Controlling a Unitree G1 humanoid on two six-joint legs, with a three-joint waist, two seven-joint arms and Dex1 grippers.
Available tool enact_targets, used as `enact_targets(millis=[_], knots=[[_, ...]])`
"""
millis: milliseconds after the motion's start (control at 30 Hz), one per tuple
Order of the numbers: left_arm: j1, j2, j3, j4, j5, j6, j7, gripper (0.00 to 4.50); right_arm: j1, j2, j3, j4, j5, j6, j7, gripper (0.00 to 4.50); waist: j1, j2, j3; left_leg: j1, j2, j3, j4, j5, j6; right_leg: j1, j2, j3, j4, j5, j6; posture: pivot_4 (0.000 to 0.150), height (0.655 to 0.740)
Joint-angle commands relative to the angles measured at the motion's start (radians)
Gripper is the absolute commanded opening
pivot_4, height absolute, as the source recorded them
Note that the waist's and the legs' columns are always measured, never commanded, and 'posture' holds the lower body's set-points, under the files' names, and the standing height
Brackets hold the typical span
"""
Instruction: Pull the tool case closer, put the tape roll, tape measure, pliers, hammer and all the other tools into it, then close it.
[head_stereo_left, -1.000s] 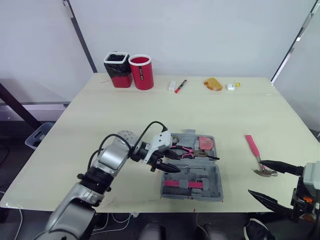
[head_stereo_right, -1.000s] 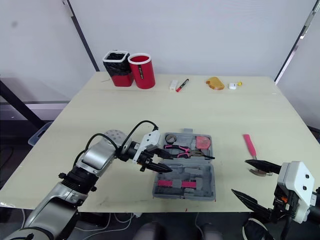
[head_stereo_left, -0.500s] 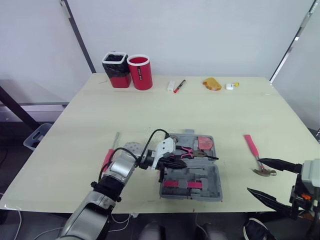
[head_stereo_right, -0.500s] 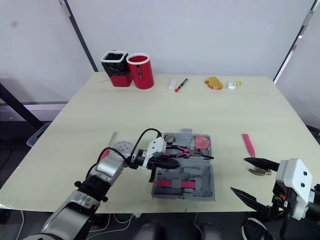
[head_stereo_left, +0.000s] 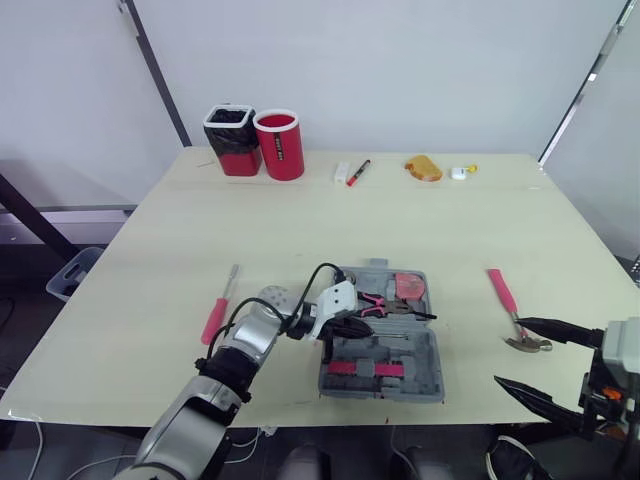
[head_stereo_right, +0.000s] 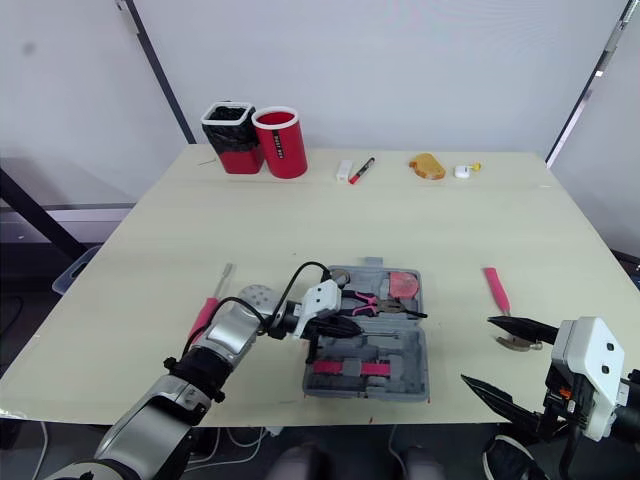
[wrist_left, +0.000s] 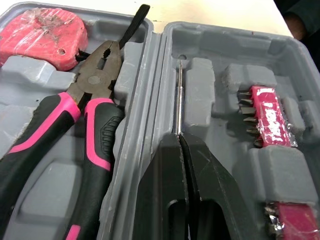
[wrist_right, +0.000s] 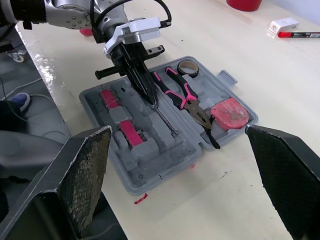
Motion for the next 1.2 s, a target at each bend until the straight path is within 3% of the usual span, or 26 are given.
enact_targets(millis=[33,233,367,467,667,800,933,1033,1100,1200], knots=[[0.008,0.004,-0.031,0.007,0.032,0.020,-0.006,0.07,0.001,-0.010,-0.021,-0.033,0.012,-0.004,-0.005,4.50,0.000,0.000,-0.001,0.000,0.000,0.000,0.000,0.000,0.000,0.000,0.000,0.000,0.000,0.000,0.000,0.150,0.7400],[0.024,0.014,-0.056,0.031,0.073,-0.010,0.015,0.07,-0.008,-0.012,0.002,-0.035,0.008,0.000,-0.017,4.50,0.000,0.001,-0.003,0.001,0.000,0.000,0.000,0.000,0.000,0.001,0.000,0.000,0.000,0.000,0.000,0.150,0.7400],[0.074,-0.019,0.106,-0.088,-0.127,0.065,0.009,0.07,-0.049,0.015,0.058,-0.029,-0.007,-0.006,-0.070,4.50,-0.006,0.001,-0.004,0.003,0.001,-0.002,0.000,0.000,0.000,0.002,0.000,0.001,0.000,-0.002,-0.004,0.150,0.7400],[0.116,0.006,0.168,-0.171,-0.178,0.136,0.042,0.07,-0.088,0.042,0.110,-0.017,-0.039,-0.015,-0.122,4.50,-0.003,0.001,-0.003,0.002,0.001,-0.005,0.000,0.000,0.000,0.002,0.000,-0.001,0.000,-0.002,-0.004,0.150,0.7400],[0.229,0.042,0.393,-0.399,-0.317,0.370,0.247,0.07,-0.192,0.113,0.275,0.048,-0.181,-0.043,-0.245,4.50,-0.003,0.001,-0.003,0.001,0.001,-0.006,-0.001,0.000,0.000,0.002,0.000,-0.002,0.000,-0.002,-0.003,0.150,0.7400],[0.367,0.058,0.535,-0.546,-0.335,0.406,0.410,0.07,-0.277,0.167,0.360,0.118,-0.222,-0.021,-0.314,4.50,-0.005,0.002,-0.003,0.002,0.001,-0.006,-0.001,0.000,0.000,0.002,0.000,-0.001,0.000,-0.002,-0.003,0.150,0.7400],[0.526,0.070,0.654,-0.641,-0.466,0.370,0.347,0.07,-0.306,0.187,0.376,0.245,-0.252,-0.075,-0.297,4.50,-0.002,0.002,-0.003,0.002,0.002,-0.006,-0.001,0.000,0.000,0.002,0.000,-0.001,0.000,-0.002,-0.004,0.150,0.7400],[0.653,0.088,0.714,-0.690,-0.506,0.355,0.340,0.69,-0.281,0.201,0.348,0.357,-0.274,-0.171,-0.257,4.50,0.002,0.002,-0.003,0.002,0.002,-0.006,-0.002,0.000,0.000,0.002,-0.002,-0.002,-0.001,-0.002,-0.004,0.150,0.7400],[0.710,0.089,0.731,-0.710,-0.518,0.338,0.342,1.78,-0.251,0.194,0.325,0.408,-0.277,-0.220,-0.219,4.50,0.003,0.003,-0.002,0.002,0.002,-0.006,-0.002,0.000,0.000,0.002,-0.004,-0.002,-0.001,-0.002,-0.004,0.150,0.7400],[0.842,0.092,0.818,-0.712,-0.534,0.302,0.339,2.87,-0.149,0.193,0.232,0.448,-0.245,-0.267,-0.174,4.50,0.000,0.003,-0.002,0.003,0.002,-0.005,-0.002,0.000,0.000,0.002,-0.004,-0.002,-0.001,-0.002,-0.004,0.150,0.7400]])
